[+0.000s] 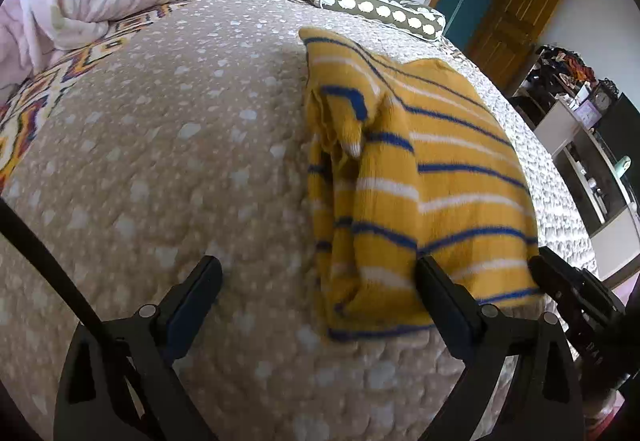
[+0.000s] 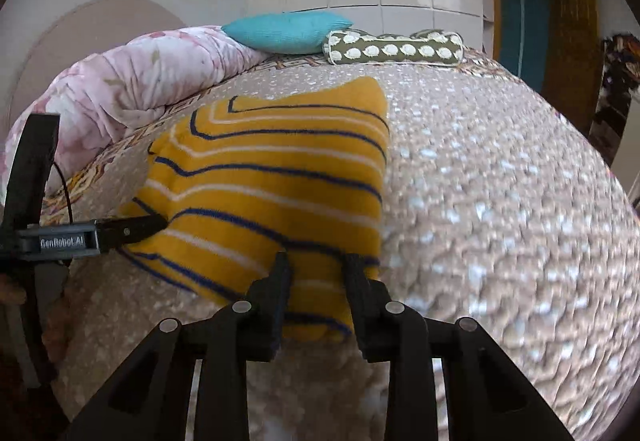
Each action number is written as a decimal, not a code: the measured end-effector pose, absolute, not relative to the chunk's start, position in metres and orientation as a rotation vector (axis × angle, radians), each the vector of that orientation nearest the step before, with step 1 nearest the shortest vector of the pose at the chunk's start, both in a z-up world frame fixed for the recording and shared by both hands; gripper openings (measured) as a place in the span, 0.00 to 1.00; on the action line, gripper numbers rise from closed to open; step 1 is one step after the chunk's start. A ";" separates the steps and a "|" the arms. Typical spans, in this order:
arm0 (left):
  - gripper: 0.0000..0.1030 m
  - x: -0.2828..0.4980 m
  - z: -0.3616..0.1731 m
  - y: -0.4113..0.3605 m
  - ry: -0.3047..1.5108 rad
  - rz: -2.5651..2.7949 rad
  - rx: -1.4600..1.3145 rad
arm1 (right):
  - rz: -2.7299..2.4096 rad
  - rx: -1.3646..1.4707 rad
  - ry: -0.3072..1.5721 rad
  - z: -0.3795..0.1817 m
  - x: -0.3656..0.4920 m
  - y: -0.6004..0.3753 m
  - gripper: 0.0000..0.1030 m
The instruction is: Fold small clothes
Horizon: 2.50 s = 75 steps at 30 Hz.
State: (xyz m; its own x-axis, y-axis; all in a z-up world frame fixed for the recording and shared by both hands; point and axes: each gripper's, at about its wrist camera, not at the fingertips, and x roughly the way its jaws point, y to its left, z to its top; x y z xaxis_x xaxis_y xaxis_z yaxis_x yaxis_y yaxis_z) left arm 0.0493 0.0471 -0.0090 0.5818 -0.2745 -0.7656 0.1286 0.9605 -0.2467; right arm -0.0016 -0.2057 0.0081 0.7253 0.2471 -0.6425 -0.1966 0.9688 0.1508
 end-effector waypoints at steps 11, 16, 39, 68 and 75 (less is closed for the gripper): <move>0.94 0.018 -0.012 0.061 0.791 -0.213 -0.232 | 0.224 0.140 0.661 0.048 -0.015 -0.209 0.39; 0.94 0.015 -0.013 0.064 0.775 -0.225 -0.251 | 0.381 0.071 0.709 0.080 0.045 -0.151 0.27; 1.00 0.023 -0.015 0.050 0.830 -0.215 -0.163 | 0.245 0.180 0.794 0.007 -0.002 -0.203 0.41; 1.00 -0.059 0.032 0.000 0.761 -0.019 0.002 | 0.001 0.217 0.728 -0.005 -0.095 -0.256 0.58; 1.00 -0.049 0.010 -0.003 0.866 -0.024 0.013 | 0.005 0.154 0.733 -0.006 -0.090 -0.241 0.62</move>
State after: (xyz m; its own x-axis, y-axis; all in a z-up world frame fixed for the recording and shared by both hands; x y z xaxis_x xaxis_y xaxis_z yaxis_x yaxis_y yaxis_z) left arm -0.0490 -0.0033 0.0101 0.6478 -0.0154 -0.7617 0.0262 0.9997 0.0020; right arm -0.0898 -0.2414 -0.0063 0.7433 0.0587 -0.6663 0.0488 0.9887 0.1416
